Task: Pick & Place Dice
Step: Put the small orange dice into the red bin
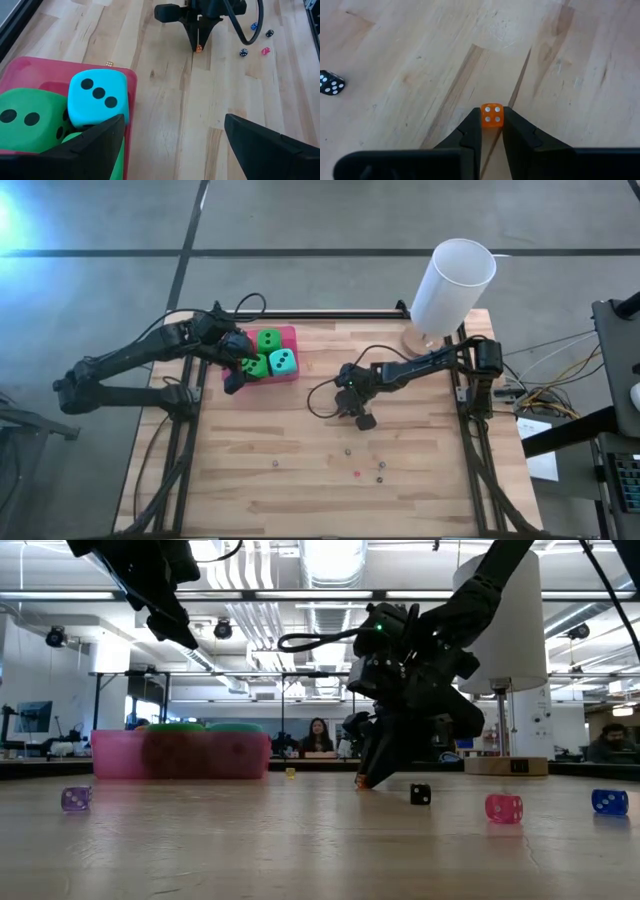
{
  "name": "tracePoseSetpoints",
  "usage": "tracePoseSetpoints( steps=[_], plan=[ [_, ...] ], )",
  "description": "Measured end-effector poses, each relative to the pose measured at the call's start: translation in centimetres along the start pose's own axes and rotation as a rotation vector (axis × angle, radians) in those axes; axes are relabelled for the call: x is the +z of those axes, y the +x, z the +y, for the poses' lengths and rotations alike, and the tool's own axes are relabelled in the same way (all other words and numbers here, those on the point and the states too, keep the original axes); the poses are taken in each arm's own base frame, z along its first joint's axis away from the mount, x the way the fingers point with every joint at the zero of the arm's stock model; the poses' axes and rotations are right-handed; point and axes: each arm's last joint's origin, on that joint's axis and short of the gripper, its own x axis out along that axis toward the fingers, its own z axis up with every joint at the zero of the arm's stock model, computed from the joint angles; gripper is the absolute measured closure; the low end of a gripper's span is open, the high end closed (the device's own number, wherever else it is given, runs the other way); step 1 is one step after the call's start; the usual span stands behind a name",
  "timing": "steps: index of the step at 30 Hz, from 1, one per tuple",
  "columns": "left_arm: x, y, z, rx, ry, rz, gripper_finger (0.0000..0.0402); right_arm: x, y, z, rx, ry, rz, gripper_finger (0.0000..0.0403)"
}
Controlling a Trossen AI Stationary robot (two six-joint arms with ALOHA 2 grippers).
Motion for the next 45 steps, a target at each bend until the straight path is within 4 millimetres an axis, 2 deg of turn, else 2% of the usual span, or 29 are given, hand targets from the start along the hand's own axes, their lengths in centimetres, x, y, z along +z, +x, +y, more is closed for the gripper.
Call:
tracePoseSetpoints(
  steps=[8, 18, 29, 35, 41, 45],
  plan=[
    [0.0, 0.0, 0.0, 0.000, 0.001, 0.000, 0.0056, 0.2, 0.0, -0.1, -0.021, 0.014, -0.004, 0.0353],
    [0.0, 0.0, 0.0, 0.000, 0.028, 0.000, 0.0054, 1.6, -0.4, -0.8, -0.057, 0.045, -0.011, 0.0353],
    [0.0, 0.0, 0.0, 0.000, 0.030, 0.000, 0.0054, 5.4, -2.4, -2.6, -0.083, 0.004, -0.026, 0.0353],
    [0.0, 0.0, 0.0, 0.000, 0.030, 0.000, 0.0057, 6.9, -4.1, -4.5, -0.152, -0.023, -0.066, 0.0353],
    [0.0, 0.0, 0.0, 0.000, 0.030, 0.000, 0.0055, 8.4, -6.8, -7.7, -0.252, -0.014, -0.154, 0.0353],
    [0.0, 0.0, 0.0, 0.000, 0.029, 0.000, 0.0053, 9.4, -8.7, -9.7, -0.331, 0.061, -0.277, 0.0353]
  ],
)
